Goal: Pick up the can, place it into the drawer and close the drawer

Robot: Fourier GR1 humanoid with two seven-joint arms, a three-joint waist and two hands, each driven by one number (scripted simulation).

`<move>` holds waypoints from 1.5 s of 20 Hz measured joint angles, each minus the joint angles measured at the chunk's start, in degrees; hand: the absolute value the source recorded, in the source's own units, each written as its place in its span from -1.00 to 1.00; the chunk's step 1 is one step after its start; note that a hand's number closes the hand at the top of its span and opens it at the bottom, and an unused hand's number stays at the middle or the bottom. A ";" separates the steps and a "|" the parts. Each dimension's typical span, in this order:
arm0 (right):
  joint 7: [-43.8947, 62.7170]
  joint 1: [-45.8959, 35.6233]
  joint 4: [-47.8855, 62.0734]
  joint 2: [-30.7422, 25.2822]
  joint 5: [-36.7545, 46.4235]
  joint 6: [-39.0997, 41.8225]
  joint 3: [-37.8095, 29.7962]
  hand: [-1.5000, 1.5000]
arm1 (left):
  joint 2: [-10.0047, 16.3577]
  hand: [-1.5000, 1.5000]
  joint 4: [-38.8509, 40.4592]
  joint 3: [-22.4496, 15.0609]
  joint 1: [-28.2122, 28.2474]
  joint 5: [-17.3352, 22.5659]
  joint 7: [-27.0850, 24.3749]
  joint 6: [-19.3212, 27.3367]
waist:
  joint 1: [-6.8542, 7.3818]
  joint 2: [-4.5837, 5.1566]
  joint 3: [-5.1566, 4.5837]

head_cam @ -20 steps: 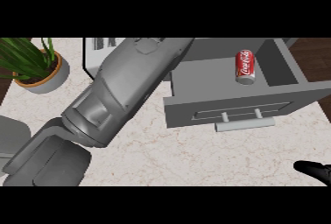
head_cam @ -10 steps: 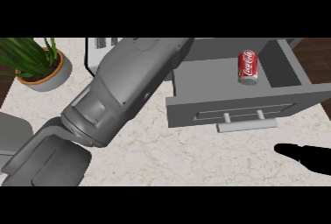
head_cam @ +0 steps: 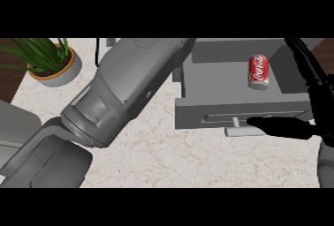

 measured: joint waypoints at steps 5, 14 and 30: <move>-3.71 -2.63 10.29 0.70 8.74 -4.01 4.44 -1.00 | 0.28 -1.00 1.17 0.30 -0.11 -0.75 -0.53 -1.49 | 1.24 -0.29 -0.02; -9.11 -11.69 33.08 4.10 19.62 -13.90 7.09 -1.00 | 2.31 -1.00 0.23 1.99 0.40 -1.21 0.66 -3.23 | 2.98 -0.72 -0.04; -12.20 -32.12 69.90 7.98 28.20 -36.74 -0.40 -1.00 | 8.83 -1.00 -10.21 0.09 7.80 -4.36 6.98 -5.03 | 6.50 -1.06 -0.06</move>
